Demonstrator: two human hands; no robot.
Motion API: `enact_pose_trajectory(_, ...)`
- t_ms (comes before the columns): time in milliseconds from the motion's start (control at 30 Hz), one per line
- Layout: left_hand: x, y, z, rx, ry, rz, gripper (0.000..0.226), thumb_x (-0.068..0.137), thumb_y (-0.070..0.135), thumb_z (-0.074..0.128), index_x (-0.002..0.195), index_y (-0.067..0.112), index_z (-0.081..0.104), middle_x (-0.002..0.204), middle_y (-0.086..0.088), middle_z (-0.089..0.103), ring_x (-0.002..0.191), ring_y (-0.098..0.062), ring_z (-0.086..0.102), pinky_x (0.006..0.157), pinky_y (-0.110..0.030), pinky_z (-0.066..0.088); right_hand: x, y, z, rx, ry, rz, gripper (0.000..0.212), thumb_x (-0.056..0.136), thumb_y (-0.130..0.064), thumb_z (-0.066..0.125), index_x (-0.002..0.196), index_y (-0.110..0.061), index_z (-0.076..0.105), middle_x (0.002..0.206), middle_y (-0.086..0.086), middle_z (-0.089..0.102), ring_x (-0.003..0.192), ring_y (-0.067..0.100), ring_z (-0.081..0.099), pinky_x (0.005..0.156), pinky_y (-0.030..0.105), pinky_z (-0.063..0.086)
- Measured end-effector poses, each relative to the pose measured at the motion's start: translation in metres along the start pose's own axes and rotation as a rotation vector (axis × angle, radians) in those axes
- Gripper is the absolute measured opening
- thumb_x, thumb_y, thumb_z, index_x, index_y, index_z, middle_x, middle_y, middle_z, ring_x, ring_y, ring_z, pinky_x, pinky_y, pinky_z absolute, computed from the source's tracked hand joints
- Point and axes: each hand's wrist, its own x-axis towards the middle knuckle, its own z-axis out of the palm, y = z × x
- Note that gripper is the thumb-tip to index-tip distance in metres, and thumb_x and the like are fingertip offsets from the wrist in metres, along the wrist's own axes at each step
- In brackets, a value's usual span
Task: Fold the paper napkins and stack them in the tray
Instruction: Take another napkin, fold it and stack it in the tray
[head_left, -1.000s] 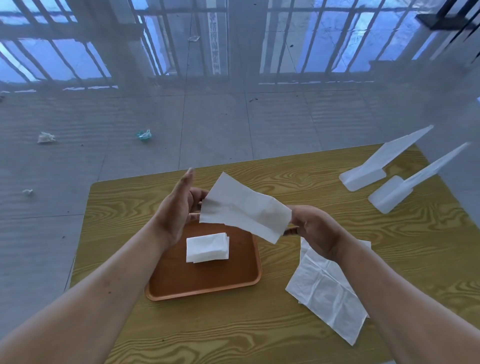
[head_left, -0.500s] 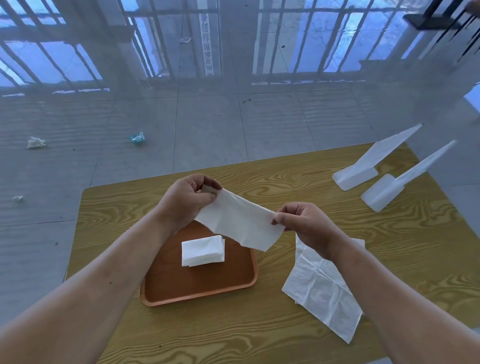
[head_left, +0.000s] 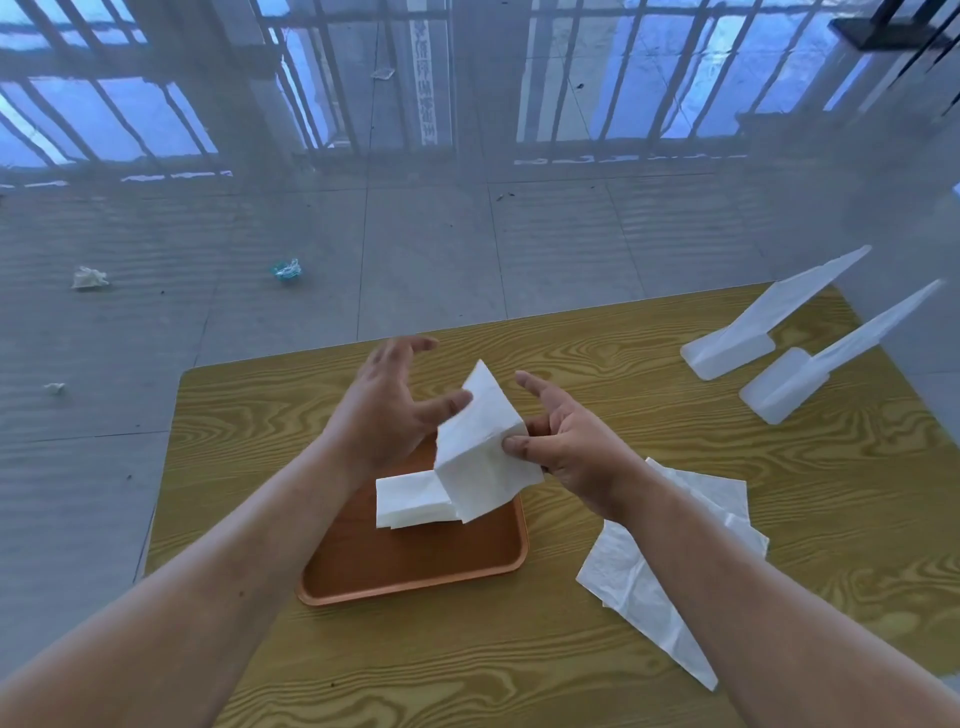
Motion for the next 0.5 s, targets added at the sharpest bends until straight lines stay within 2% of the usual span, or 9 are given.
enact_pose_trajectory(100, -0.016, -0.007, 0.011, -0.058, -0.252, -0.01, 0.094, 0.059, 0.089, 0.075, 0.141, 0.051, 0.049, 0.144, 0.025, 0.045, 0.131, 0.0, 0.042, 0.109, -0.031, 0.036, 0.003, -0.001, 0.0, 0.008, 0.0, -0.036, 0.089, 0.096, 0.009, 0.064, 0.164, -0.028, 0.022, 0.101, 0.019, 0.077, 0.098, 0.023, 0.072, 0.084, 0.03, 0.06)
enact_pose_trajectory(167, -0.024, -0.01, 0.019, -0.112, -0.37, -0.081, 0.092, 0.052, 0.086, 0.082, 0.134, 0.058, 0.052, 0.141, 0.028, 0.053, 0.125, 0.0, 0.055, 0.107, -0.031, 0.046, 0.004, -0.002, 0.0, 0.028, -0.015, -0.052, 0.086, 0.096, 0.011, 0.061, 0.163, -0.029, 0.026, 0.092, 0.012, 0.073, 0.091, 0.019, 0.069, 0.08, 0.027, 0.059)
enact_pose_trajectory(200, -0.026, -0.013, 0.024, -0.163, -0.4, -0.117, 0.083, 0.054, 0.079, 0.087, 0.128, 0.058, 0.056, 0.134, 0.026, 0.064, 0.115, 0.0, 0.064, 0.102, -0.033, 0.053, 0.005, -0.003, 0.0, 0.04, -0.025, -0.06, 0.083, 0.096, 0.012, 0.061, 0.161, -0.03, 0.03, 0.091, 0.012, 0.071, 0.09, 0.019, 0.067, 0.08, 0.026, 0.058)
enact_pose_trajectory(267, -0.031, -0.017, 0.033, -0.243, -0.391, -0.151, 0.053, 0.062, 0.064, 0.089, 0.11, 0.052, 0.068, 0.103, 0.019, 0.077, 0.09, 0.001, 0.072, 0.086, -0.034, 0.06, 0.007, -0.005, 0.001, 0.056, -0.041, -0.073, 0.075, 0.095, 0.013, 0.06, 0.155, -0.029, 0.04, 0.094, 0.014, 0.068, 0.092, 0.021, 0.065, 0.082, 0.027, 0.058)
enact_pose_trajectory(333, -0.033, -0.015, 0.036, -0.257, -0.312, -0.154, 0.026, 0.071, 0.055, 0.081, 0.093, 0.042, 0.073, 0.086, 0.011, 0.078, 0.074, -0.001, 0.067, 0.076, -0.038, 0.056, 0.009, -0.008, 0.003, 0.013, -0.016, -0.09, 0.061, 0.095, 0.01, 0.062, 0.144, -0.027, 0.055, 0.093, 0.008, 0.07, 0.092, 0.017, 0.066, 0.084, 0.025, 0.058)
enact_pose_trajectory(400, -0.034, -0.012, 0.034, -0.338, -0.269, -0.158, 0.019, 0.076, 0.047, 0.078, 0.088, 0.032, 0.075, 0.083, 0.006, 0.078, 0.074, -0.005, 0.065, 0.077, -0.043, 0.055, 0.011, -0.01, 0.004, -0.081, 0.054, -0.105, 0.042, 0.096, 0.0, 0.067, 0.129, -0.026, 0.067, 0.096, 0.003, 0.072, 0.092, 0.013, 0.067, 0.081, 0.023, 0.057)
enact_pose_trajectory(500, -0.033, -0.007, 0.022, -0.598, -0.287, -0.191, 0.027, 0.079, 0.031, 0.081, 0.096, 0.01, 0.075, 0.092, -0.014, 0.077, 0.087, -0.025, 0.069, 0.08, -0.045, 0.056, 0.012, -0.011, 0.002, -0.249, 0.153, -0.088, 0.017, 0.092, -0.024, 0.079, 0.108, -0.027, 0.077, 0.101, -0.001, 0.075, 0.091, 0.011, 0.07, 0.081, 0.026, 0.056)
